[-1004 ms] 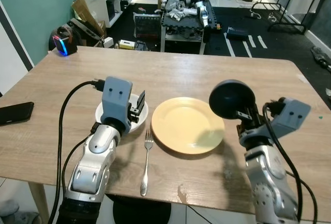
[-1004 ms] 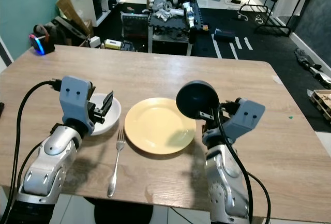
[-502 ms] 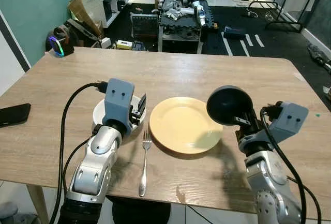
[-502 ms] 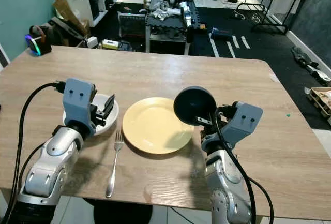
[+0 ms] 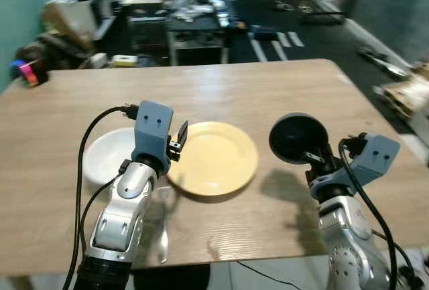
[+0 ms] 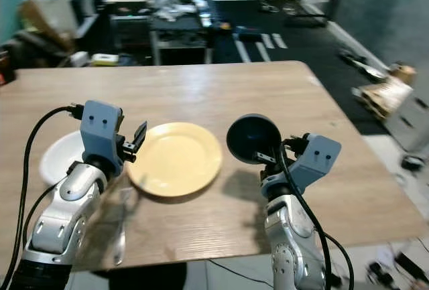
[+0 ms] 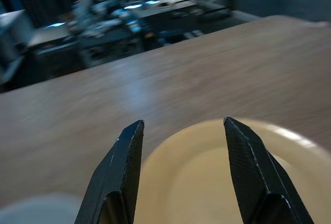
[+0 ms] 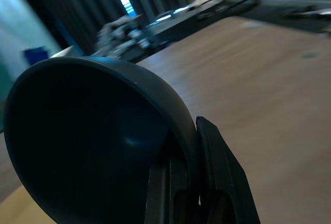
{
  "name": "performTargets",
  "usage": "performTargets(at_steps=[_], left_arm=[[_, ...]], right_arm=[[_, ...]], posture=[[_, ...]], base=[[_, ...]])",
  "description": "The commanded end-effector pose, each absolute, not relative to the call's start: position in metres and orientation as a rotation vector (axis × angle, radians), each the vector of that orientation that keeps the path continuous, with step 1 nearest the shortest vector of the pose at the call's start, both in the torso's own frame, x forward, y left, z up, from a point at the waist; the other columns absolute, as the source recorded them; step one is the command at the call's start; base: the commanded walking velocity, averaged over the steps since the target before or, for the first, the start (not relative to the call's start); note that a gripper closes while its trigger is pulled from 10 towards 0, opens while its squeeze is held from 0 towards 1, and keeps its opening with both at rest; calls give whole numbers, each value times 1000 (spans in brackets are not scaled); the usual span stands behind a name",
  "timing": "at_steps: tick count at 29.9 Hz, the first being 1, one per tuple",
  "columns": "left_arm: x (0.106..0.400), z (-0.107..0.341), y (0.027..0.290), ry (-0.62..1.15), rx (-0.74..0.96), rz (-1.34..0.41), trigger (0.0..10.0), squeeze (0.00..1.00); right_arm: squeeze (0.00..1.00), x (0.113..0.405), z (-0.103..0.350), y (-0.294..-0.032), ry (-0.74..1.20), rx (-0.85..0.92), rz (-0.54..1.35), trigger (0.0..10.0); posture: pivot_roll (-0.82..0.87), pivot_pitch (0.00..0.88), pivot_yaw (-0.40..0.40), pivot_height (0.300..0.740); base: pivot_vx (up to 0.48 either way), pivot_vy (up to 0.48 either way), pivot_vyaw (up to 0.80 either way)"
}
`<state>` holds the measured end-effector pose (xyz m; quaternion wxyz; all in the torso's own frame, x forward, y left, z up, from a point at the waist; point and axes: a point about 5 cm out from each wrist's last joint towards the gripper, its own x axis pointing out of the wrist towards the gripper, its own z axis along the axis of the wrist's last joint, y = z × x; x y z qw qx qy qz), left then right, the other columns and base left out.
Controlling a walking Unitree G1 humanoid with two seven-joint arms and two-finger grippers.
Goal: Setting the table
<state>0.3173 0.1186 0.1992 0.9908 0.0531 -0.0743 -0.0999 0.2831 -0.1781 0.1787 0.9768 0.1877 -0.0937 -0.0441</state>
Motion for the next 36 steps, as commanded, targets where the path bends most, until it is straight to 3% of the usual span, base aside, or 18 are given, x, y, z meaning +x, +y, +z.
performTargets(at_steps=[1,19,36], left_arm=[[319,196,121,-131,125,-196,10000,0],[332,207,126,-165,148,-204,10000,0],[343,224,110,-230,149,-280,10000,0]], right_arm=[[0,284,175,-178,-169,385,-95,10000],[0,285,177,-174,-179,368,-88,10000],[0,285,178,-173,-188,340,-88,10000]], posture=[[-92,0,86,740],[-114,0,110,740],[-131,0,119,740]], base=[[0,0,-800],[0,0,-800],[0,0,-800]])
